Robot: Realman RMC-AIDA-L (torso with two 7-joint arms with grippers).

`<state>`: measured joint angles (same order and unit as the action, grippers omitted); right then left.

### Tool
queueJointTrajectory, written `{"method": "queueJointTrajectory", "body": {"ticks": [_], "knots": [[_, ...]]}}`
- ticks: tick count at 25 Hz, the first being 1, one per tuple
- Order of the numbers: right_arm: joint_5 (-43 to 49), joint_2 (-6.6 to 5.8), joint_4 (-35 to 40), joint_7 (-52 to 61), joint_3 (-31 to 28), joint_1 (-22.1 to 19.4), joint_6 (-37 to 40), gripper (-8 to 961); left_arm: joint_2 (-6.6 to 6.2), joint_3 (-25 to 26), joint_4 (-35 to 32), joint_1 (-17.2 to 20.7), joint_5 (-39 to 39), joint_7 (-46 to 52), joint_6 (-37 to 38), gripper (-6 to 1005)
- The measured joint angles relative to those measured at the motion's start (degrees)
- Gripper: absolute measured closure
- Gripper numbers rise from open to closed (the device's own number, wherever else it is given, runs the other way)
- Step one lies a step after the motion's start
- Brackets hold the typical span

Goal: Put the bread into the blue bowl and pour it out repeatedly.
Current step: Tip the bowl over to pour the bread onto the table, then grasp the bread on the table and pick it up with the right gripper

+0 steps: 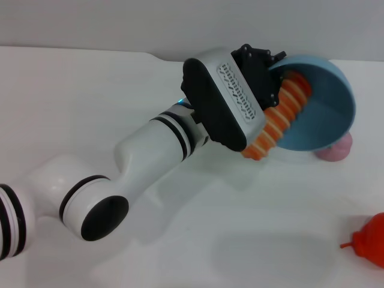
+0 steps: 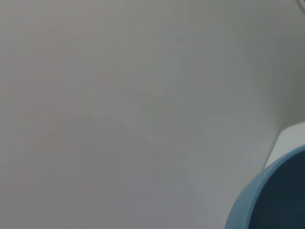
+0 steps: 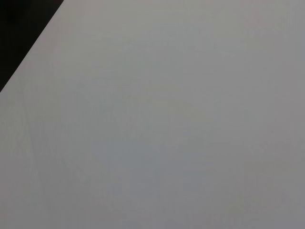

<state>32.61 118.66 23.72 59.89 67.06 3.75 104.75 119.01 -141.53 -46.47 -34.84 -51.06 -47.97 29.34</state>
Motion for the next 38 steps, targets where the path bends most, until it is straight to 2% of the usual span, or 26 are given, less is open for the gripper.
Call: {"method": "queueJointTrajectory", "body": {"ticks": [13, 25, 28, 32, 34, 38], "knots": [[0.69, 0.22, -0.08, -1.07, 2.32, 1.29, 0.09, 556, -0.01, -0.07, 1.11, 1.46, -0.08, -16.5, 2.91, 1001], [0.88, 0.18, -0.08, -1.44, 3.52, 3.06, -1.24, 556, 0.0, 1.06, 1.25, 3.33, -1.46, -17.29, 5.27, 1000], [1.23, -0.02, -0.01, -1.44, 4.9, 3.61, -2.53, 556, -0.02, 3.62, 0.6, 3.7, -6.32, -16.74, 5.27, 1000], [3.83, -0.13, 0.44, -1.43, 5.54, 4.71, -4.53, 556, -0.44, 8.84, -1.01, 4.11, -19.33, -16.71, 2.17, 1000], [6.17, -0.26, 0.5, -1.22, 5.33, 6.0, -5.27, 556, -0.65, 13.0, -1.79, 4.77, -22.91, -16.71, -2.4, 1000], [7.94, -0.36, 0.74, -1.4, 5.19, 7.04, -6.18, 556, -0.7, 24.08, -4.55, 7.84, -26.27, -16.71, -17.35, 1000]]}}
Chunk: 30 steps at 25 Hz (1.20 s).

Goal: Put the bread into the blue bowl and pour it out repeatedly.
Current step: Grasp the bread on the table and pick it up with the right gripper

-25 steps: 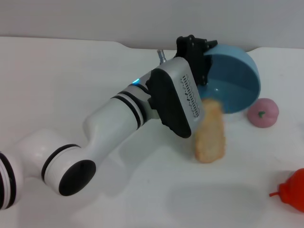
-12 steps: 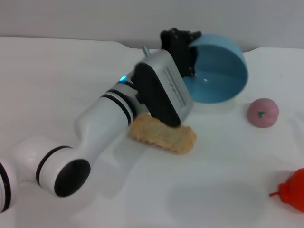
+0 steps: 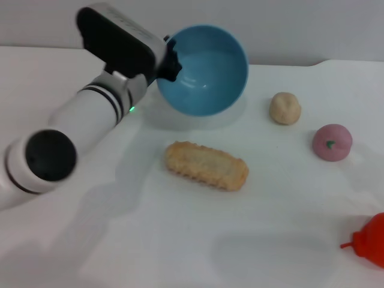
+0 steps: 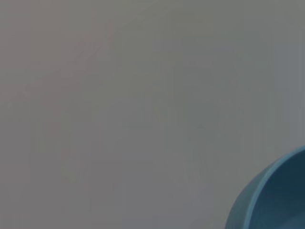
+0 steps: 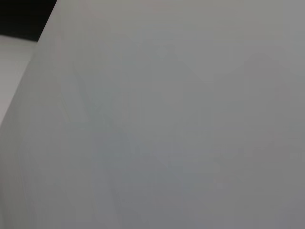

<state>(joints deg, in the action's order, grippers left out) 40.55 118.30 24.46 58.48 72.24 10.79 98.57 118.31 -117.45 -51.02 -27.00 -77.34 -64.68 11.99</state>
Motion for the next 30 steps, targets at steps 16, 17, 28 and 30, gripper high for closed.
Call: {"method": "queueJointTrajectory", "body": {"ticks": [16, 17, 28, 30], "knots": [[28.47, 0.17, 18.42, 13.78, 0.44, 5.28, -18.58, 557, -0.77, 34.44, -5.11, 7.4, 0.58, 14.84, -49.14, 1001], [31.61, 0.17, 20.51, 16.68, 0.47, 5.37, -19.6, 557, -0.79, 35.86, -5.38, 7.55, 2.72, 17.53, -51.18, 1001], [65.22, 0.5, 40.06, 43.98, 0.82, 5.72, -21.71, 557, -0.91, 47.22, -9.8, 6.77, 24.17, 40.85, -66.55, 1001], [67.67, 0.54, 41.26, 45.27, 1.39, 6.03, -21.72, 558, -0.88, 47.88, -10.21, 6.66, 25.98, 43.74, -67.95, 1001]]}}
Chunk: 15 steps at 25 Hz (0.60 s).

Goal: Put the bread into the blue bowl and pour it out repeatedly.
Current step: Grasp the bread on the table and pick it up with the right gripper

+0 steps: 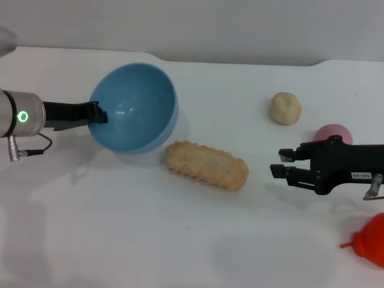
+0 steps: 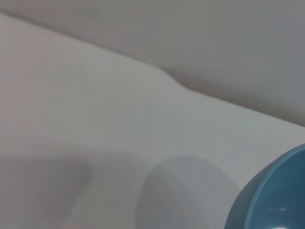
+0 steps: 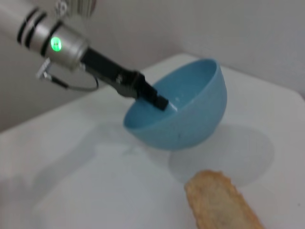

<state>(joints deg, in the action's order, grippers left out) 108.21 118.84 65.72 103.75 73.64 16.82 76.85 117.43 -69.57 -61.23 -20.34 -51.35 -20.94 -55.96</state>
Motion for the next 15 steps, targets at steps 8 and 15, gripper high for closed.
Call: {"method": "queueJointTrajectory", "body": {"ticks": [8, 15], "knots": [[5.43, 0.02, -1.6, 1.28, 2.01, 3.13, -5.17, 558, 0.09, 0.3, -0.66, 0.14, 0.87, 3.54, -2.42, 1000], [8.11, -0.23, -3.75, 1.33, 3.45, 3.51, -9.76, 558, 0.25, 0.05, -0.35, -2.55, 1.29, 4.33, -2.78, 1001]]}}
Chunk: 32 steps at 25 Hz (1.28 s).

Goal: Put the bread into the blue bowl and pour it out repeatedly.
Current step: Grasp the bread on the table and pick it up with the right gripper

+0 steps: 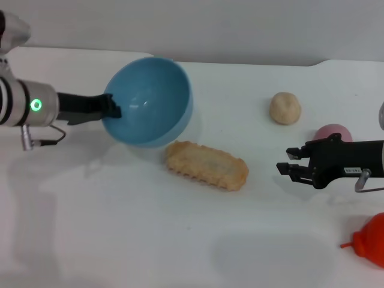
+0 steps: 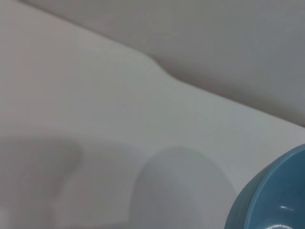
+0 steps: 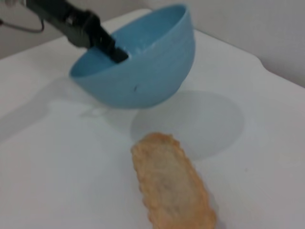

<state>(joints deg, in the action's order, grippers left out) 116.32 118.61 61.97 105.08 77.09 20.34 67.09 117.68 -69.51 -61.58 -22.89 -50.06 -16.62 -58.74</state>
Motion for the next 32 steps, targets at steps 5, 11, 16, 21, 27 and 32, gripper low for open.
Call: {"method": "queueJointTrajectory", "body": {"ticks": [5, 11, 16, 21, 27, 32], "knots": [[0.49, -0.03, -0.68, 0.02, -0.35, 0.0, -0.13, 556, 0.13, -0.8, 0.25, -3.29, 0.14, 1.19, 0.01, 1001], [0.54, -0.11, -0.8, 0.03, -1.88, -0.45, -0.77, 554, 0.23, -2.7, 1.21, -5.99, 0.15, 1.99, 0.56, 1000], [0.29, 0.03, -0.97, 0.01, -2.9, -0.14, -0.82, 552, 0.26, -6.36, 1.31, -6.48, 0.17, 3.97, 1.8, 1000], [-0.9, 0.26, -2.67, 0.01, -2.26, 1.28, -1.3, 551, 0.1, -6.98, 1.3, -6.58, 0.25, 4.16, 2.04, 1000], [-4.53, 0.26, -9.98, -0.49, 2.58, 5.88, -2.38, 549, -0.24, -6.56, 1.28, -6.6, 0.47, 4.07, 2.14, 1000], [-4.61, 0.3, -12.73, -0.57, 10.02, 8.15, -9.21, 547, -0.31, -6.25, 1.29, -6.79, 1.3, 4.14, 2.93, 1000]]}}
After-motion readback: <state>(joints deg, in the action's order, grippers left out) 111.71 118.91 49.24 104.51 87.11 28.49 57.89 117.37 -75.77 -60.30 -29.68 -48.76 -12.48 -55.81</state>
